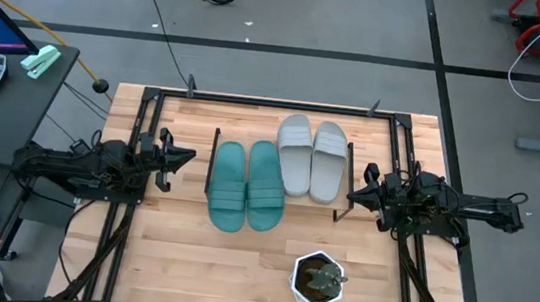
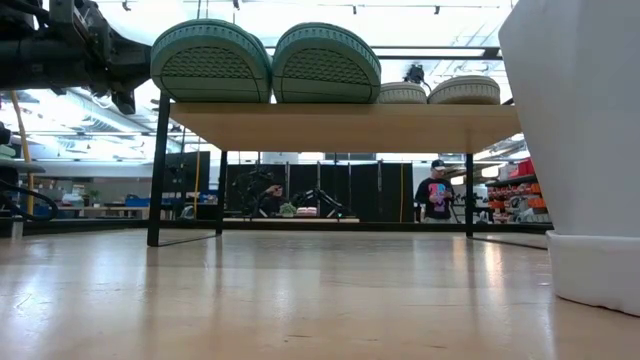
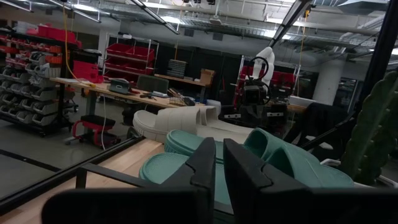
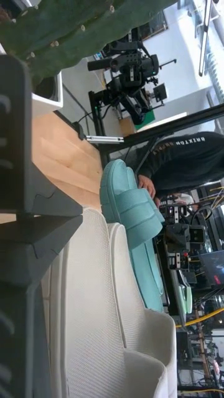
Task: Pick and place slides into the shelf
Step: Return to Home Position
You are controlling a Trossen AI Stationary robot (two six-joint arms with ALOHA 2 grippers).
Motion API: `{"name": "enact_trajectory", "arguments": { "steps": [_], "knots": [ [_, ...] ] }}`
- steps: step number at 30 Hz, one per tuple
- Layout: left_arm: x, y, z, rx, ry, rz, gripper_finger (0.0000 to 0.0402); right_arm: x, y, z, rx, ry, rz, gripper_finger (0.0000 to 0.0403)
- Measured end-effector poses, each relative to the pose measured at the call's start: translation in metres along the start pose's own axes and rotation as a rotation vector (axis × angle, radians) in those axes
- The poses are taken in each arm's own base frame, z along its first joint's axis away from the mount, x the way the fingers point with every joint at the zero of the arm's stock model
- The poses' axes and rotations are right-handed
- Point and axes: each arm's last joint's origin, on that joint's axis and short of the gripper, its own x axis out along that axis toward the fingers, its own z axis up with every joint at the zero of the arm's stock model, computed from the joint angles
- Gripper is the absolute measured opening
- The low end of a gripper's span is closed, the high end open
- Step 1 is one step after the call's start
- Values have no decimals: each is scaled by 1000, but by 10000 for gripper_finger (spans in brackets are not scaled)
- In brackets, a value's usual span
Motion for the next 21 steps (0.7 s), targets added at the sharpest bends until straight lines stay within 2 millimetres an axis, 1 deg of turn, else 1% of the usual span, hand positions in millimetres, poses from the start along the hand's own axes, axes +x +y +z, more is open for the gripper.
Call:
{"name": "enact_trajectory", "arguments": {
  "steps": [10,21],
  "knots": [
    [0,0,0,0,0,0,25,0,0,0,0,0,0,12],
    [0,0,0,0,0,0,39,0,0,0,0,0,0,12]
  ]
}}
